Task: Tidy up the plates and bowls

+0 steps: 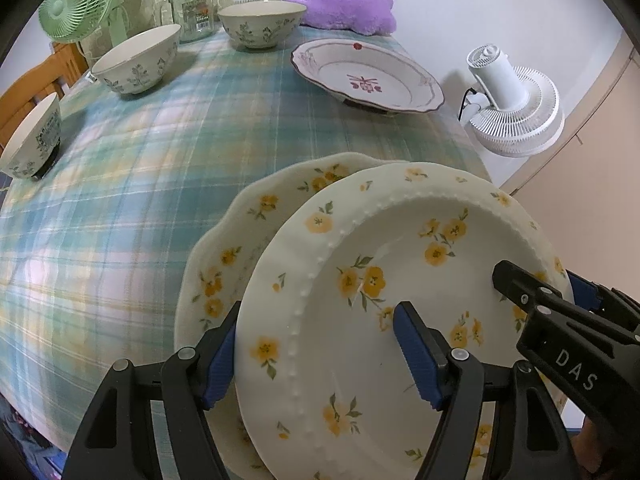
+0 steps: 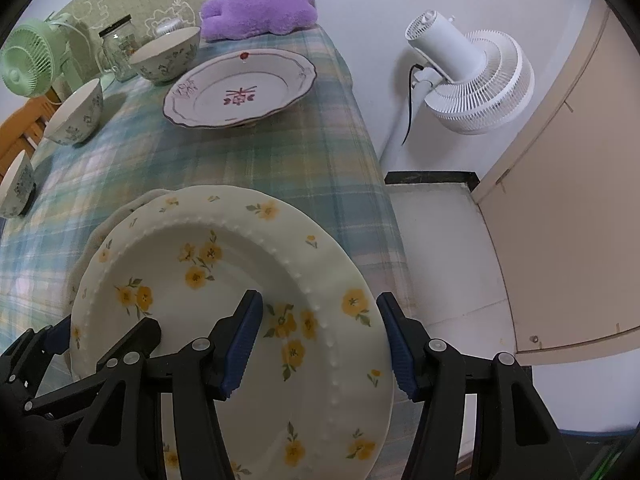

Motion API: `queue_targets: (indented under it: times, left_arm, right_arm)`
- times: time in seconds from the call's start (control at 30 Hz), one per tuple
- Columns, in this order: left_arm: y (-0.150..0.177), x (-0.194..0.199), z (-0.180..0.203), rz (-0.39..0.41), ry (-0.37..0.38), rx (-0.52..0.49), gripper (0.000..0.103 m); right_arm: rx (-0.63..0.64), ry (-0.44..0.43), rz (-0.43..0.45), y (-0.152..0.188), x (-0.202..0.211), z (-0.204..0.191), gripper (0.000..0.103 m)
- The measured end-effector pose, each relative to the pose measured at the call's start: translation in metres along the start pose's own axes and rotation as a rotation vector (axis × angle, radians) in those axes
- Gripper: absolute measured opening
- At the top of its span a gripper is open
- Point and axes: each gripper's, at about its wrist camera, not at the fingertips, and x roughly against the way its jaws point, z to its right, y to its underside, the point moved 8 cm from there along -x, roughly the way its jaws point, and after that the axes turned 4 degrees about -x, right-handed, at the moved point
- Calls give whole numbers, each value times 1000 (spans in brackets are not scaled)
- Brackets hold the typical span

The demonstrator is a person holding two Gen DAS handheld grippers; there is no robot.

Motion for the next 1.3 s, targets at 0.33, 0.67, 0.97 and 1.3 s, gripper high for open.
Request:
queue_targets:
  times: [0.33,0.67,0.97,1.3]
  left_arm:
    - [-3,-3,1,15,-70,-4,76]
    - [-8,-3,6,34,-187,-60,79]
    - [-9,9,1,30,-163,-74,78]
    - [-8,15,-1,14,-135,-67,78]
  right_arm:
    - [6,1,-1,-2,-6,1,60]
    - [26,-13,5,-2,-4,-1,57]
    - [34,-28,4,0,4,3,44]
    - [38,-42,-7,-4,-2,-2,44]
